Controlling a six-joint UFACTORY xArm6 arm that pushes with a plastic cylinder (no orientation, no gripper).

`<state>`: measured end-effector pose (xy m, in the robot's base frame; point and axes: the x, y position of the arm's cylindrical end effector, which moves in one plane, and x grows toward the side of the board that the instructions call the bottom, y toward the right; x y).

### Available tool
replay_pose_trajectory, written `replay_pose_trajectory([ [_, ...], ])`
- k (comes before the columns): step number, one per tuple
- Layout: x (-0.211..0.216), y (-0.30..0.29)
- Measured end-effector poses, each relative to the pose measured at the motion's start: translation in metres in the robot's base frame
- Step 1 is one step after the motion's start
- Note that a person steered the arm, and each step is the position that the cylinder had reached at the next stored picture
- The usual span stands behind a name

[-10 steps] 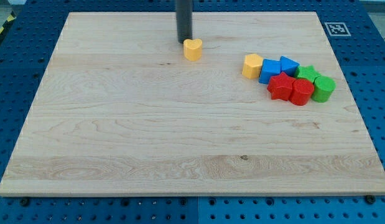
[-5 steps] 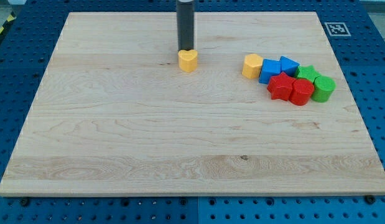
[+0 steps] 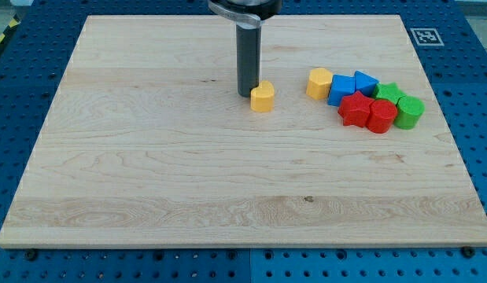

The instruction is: Slide the yellow heart to the yellow hexagon

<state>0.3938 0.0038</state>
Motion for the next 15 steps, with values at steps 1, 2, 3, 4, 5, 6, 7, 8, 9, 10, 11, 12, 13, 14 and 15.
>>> replay_pose_trajectory([
  [1,0.028,0.0],
  [2,0.041,0.011],
  [3,0.049,0.022],
  [4,0.056,0.037],
  [5,0.055,0.05],
  [6,0.046,0.06],
  [7,0.034,0.062],
  [8,0.028,0.067],
  [9,0.018,0.066],
  [10,0.006,0.056],
  [11,-0.009,0.039],
  [12,-0.02,0.016],
  [13,-0.033,-0.001],
  [14,-0.035,0.002],
  [15,-0.033,0.034],
])
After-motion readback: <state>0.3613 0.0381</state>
